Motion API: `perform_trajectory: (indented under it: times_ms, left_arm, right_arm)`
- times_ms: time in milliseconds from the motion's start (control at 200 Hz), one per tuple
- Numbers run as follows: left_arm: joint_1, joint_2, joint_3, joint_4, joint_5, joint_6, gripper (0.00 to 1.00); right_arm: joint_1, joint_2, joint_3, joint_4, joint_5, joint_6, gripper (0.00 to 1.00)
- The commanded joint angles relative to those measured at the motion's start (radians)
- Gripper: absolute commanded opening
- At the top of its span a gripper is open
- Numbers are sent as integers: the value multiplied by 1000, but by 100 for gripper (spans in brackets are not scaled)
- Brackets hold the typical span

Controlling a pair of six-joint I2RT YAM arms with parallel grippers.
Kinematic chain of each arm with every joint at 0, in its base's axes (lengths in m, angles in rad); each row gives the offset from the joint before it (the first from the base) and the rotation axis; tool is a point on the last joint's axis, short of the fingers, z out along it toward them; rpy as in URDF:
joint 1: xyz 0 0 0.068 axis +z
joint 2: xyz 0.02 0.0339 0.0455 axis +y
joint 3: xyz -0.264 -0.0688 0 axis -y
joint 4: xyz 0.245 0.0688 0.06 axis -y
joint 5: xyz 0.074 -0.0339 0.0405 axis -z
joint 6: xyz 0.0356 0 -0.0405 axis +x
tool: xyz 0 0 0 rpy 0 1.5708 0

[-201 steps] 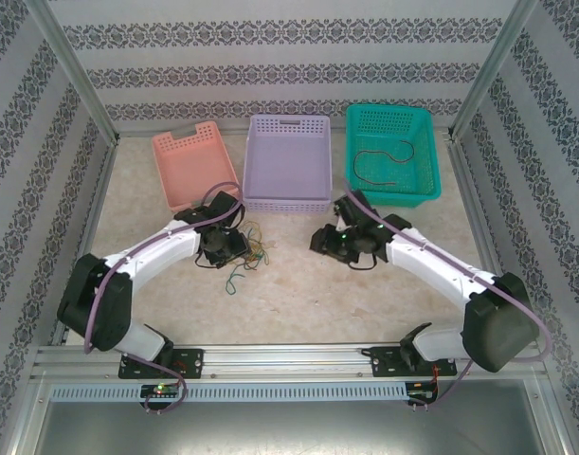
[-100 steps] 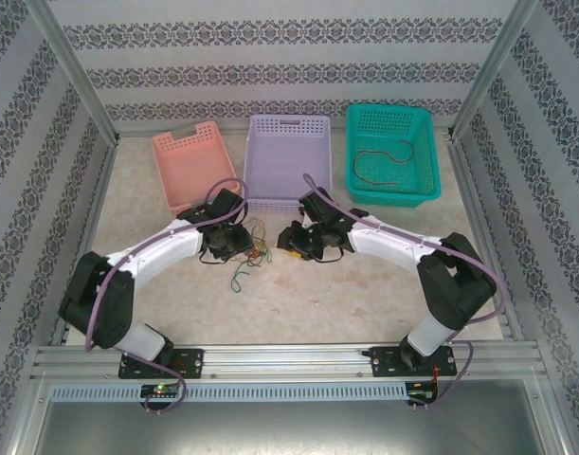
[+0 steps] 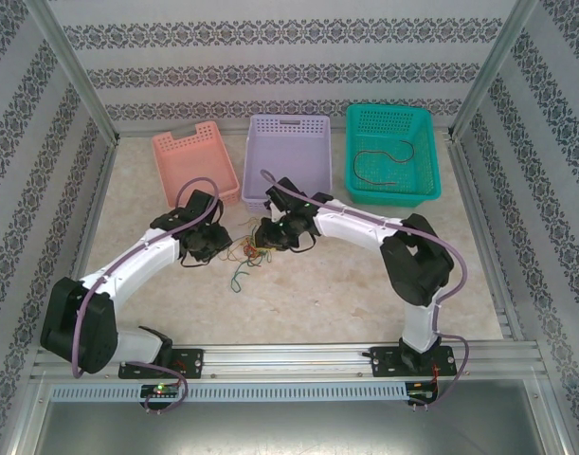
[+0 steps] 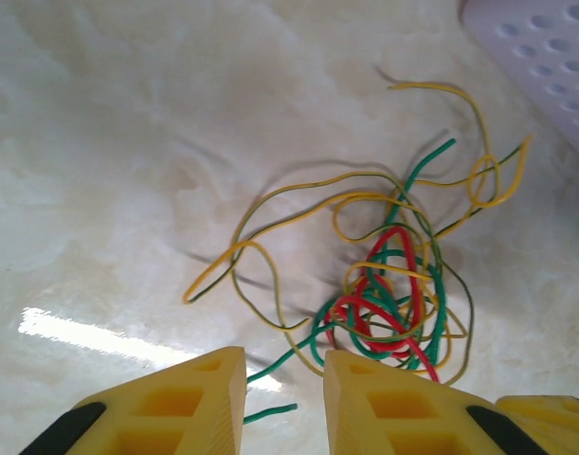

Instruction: Untangle the cables

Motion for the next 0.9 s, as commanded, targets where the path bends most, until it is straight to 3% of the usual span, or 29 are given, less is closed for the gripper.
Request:
perform_trajectory:
  times_ms: [0, 420, 894]
  left_arm:
    - [20, -30, -22, -15, 43, -21, 30]
    - [21, -55, -73, -6, 80, -26, 32]
    - [21, -64, -92, 4, 91, -33, 32]
  right_arm:
    - [41, 37, 63, -82, 23, -103, 25]
    - [55, 85, 128, -146, 120, -175, 25]
    - [56, 146, 190, -149, 116, -179, 27]
